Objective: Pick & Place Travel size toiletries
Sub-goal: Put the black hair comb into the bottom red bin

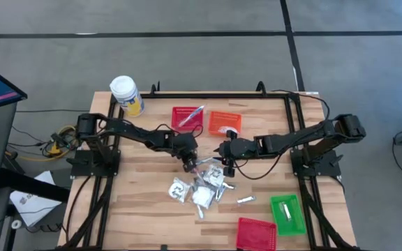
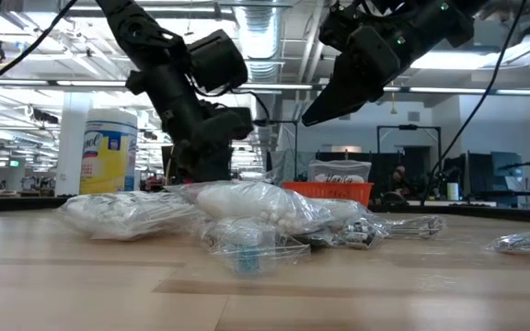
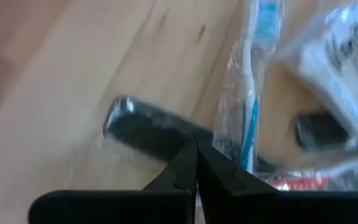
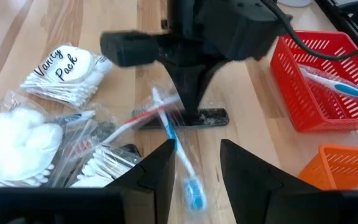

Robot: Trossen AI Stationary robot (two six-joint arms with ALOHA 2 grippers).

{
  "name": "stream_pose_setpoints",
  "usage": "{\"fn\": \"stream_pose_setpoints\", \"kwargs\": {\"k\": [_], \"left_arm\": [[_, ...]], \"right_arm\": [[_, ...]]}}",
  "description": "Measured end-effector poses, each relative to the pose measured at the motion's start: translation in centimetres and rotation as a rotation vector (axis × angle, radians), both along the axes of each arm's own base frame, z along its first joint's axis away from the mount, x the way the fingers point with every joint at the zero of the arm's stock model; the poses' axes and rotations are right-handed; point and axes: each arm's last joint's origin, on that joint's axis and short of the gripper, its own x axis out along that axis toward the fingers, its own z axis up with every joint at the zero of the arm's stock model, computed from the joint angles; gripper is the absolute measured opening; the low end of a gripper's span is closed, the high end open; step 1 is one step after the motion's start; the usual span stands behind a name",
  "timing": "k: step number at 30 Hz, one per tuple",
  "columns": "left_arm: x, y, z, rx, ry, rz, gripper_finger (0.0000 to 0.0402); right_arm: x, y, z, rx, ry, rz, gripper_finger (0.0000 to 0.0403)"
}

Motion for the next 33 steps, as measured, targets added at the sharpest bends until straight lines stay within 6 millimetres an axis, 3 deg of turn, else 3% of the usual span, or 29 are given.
{"fn": "stream_pose_setpoints", "kwargs": {"k": [13, 16, 22, 26, 33], "left_arm": [[-0.3, -3.9, 0.4, -0.279, 0.004, -0.261, 0.0001], [-0.3, -3.9, 0.6, -0.243, -0.011, -0.279, 0.0001], [-0.3, -1.9, 2.8, -0.018, -0.104, -0.124, 0.0001], [-0.1, -3.4, 3.1, -0.091, -0.139, -0.254, 0.0001], [0.8, -5.8, 3.4, -0.214, -0.261, -0.429, 0.0001]], "right_arm": [[0.0, -0.1, 0.0, 0.001, 0.001, -0.002, 0.012], [0.0, -0.1, 0.0, 0.001, 0.001, -0.003, 0.012], [0.0, -0.1, -0.1, 0.002, 0.005, -0.004, 0.012], [0.0, 0.0, -0.1, 0.017, 0.008, 0.023, 0.012], [-0.4, 1.4, -0.4, 0.166, 0.062, 0.257, 0.012]]}}
